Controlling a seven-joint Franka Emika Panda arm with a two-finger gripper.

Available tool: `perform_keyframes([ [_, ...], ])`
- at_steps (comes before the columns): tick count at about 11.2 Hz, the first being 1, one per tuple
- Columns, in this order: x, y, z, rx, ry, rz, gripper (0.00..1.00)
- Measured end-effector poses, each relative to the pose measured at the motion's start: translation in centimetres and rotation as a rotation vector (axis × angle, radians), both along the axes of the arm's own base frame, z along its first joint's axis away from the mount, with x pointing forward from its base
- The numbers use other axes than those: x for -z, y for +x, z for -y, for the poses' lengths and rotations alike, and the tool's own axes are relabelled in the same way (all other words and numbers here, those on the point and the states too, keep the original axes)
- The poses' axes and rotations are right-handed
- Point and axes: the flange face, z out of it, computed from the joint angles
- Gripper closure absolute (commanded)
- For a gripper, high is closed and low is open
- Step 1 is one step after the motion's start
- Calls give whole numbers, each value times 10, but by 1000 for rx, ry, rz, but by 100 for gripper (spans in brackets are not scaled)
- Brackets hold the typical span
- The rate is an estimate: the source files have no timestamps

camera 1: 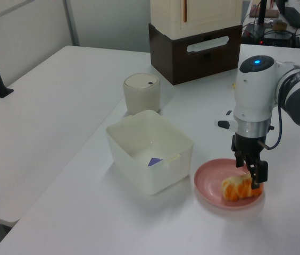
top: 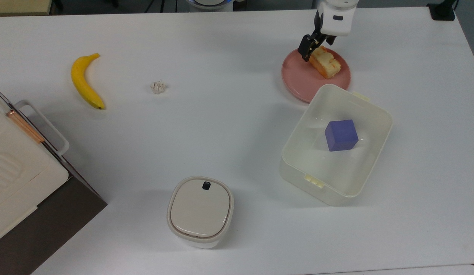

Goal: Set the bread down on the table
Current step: 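Lower the gripper and close it on the bread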

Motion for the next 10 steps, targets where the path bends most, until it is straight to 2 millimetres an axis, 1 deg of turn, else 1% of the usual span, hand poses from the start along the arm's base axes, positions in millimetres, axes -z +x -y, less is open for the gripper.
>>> perform_keyframes([
  [1,3,0,0,-5,-6,2,1],
  [2,4,1,0,-8,-9,3,4],
  [3,4,1,0,-9,-11,2,13],
  [4,6,1,0,-9,-13,0,26],
  [5,10,1,0,-17,-22,1,46],
  [6,13,2,0,-27,-33,5,75],
  [7,15,2,0,-44,-39,7,100],
  [10,15,2,0,-92,-39,8,100],
])
